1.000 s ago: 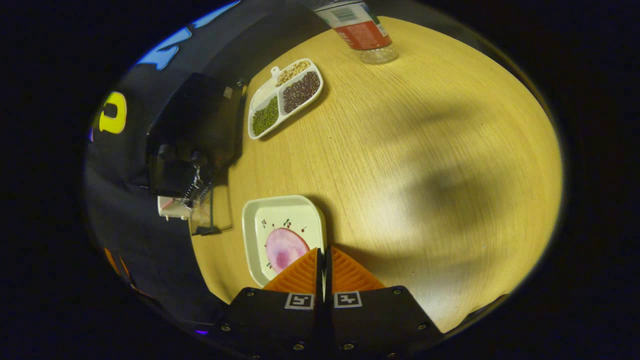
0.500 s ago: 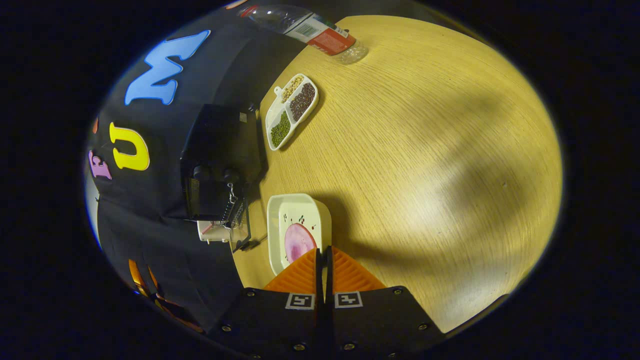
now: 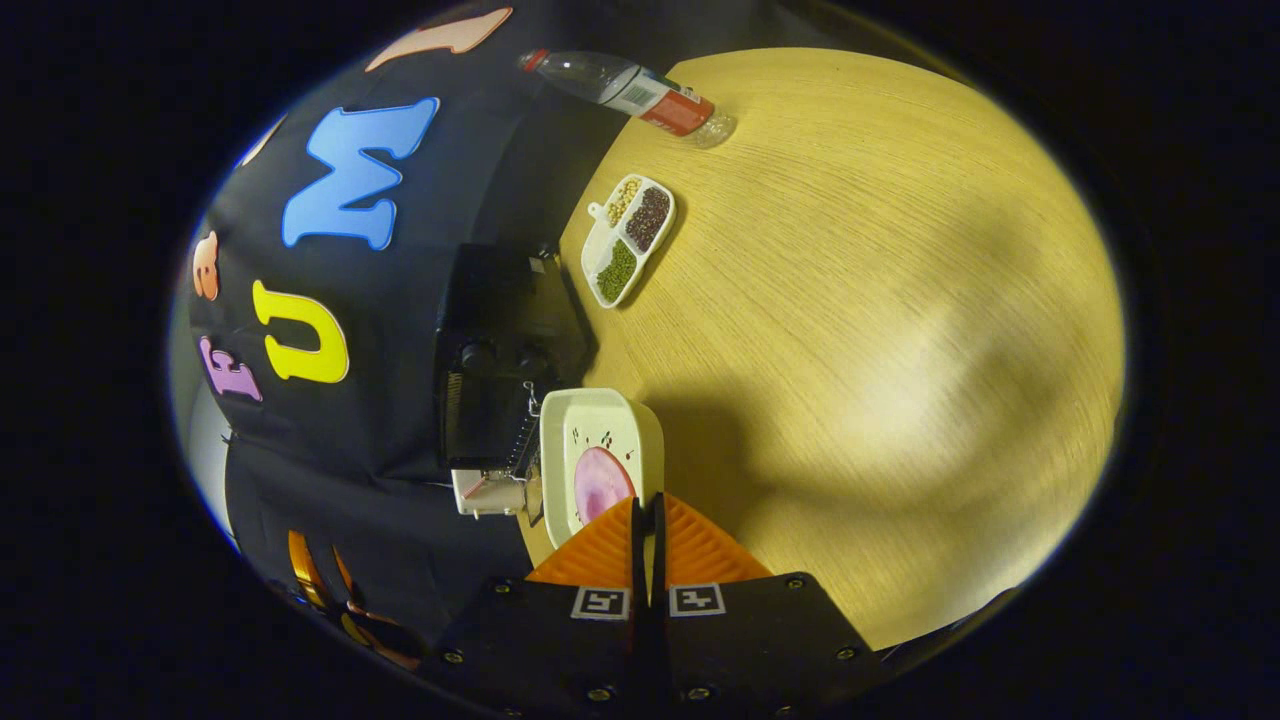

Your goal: Open the electric oven with the left hand, put the food in, and close the electric oven.

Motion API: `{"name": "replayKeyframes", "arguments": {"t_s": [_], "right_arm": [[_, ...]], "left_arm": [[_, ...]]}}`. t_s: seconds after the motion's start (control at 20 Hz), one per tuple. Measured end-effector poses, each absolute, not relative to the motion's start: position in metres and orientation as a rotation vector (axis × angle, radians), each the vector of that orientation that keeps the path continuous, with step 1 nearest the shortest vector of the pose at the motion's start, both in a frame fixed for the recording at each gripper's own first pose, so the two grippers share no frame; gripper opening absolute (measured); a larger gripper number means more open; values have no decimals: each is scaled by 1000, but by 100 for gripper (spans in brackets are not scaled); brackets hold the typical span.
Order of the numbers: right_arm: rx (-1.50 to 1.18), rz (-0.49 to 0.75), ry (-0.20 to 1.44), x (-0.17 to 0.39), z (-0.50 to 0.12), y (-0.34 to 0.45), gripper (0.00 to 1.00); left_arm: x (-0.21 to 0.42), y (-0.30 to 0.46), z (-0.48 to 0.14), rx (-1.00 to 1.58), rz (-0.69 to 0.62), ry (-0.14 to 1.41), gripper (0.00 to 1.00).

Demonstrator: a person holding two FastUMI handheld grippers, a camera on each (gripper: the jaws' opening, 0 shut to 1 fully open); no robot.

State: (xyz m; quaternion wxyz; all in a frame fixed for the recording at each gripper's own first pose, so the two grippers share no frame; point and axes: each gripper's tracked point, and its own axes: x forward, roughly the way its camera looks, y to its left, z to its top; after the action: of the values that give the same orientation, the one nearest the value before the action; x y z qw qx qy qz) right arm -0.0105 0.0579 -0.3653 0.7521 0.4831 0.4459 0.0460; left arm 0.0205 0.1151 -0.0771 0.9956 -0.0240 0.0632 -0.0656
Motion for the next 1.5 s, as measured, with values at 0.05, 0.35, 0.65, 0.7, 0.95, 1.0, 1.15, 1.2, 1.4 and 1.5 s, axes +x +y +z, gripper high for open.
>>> {"name": "replayKeyframes", "arguments": {"t_s": [0.05,0.35,0.65,0.7,0.95,1.0,1.15,1.2,1.4,1.5], "right_arm": [[1059,96,960,-11,-360,68,0],[1114,58,902,8,-338,146,0],[1181,1,865,60,-343,224,0],[1201,2,860,69,-343,237,1],[1267,-92,808,122,-359,276,1],[1291,-120,791,134,-363,281,0],[1326,-242,714,166,-376,282,1],[1343,-282,689,176,-381,284,1],[1420,-372,652,208,-395,302,0],[1438,-403,637,222,-399,311,1]], "left_arm": [[18,118,-75,-46,-140,119,100],[5,156,-75,-48,-123,105,97],[-6,212,-82,-83,-36,114,92],[-9,223,-82,-82,-19,113,91],[-21,275,-92,-75,79,139,97],[-24,283,-95,-79,97,147,97],[-31,310,-100,-78,151,163,97],[-33,317,-101,-73,169,167,97],[-40,341,-111,-65,226,194,97],[-39,348,-116,-64,241,212,97]]}}
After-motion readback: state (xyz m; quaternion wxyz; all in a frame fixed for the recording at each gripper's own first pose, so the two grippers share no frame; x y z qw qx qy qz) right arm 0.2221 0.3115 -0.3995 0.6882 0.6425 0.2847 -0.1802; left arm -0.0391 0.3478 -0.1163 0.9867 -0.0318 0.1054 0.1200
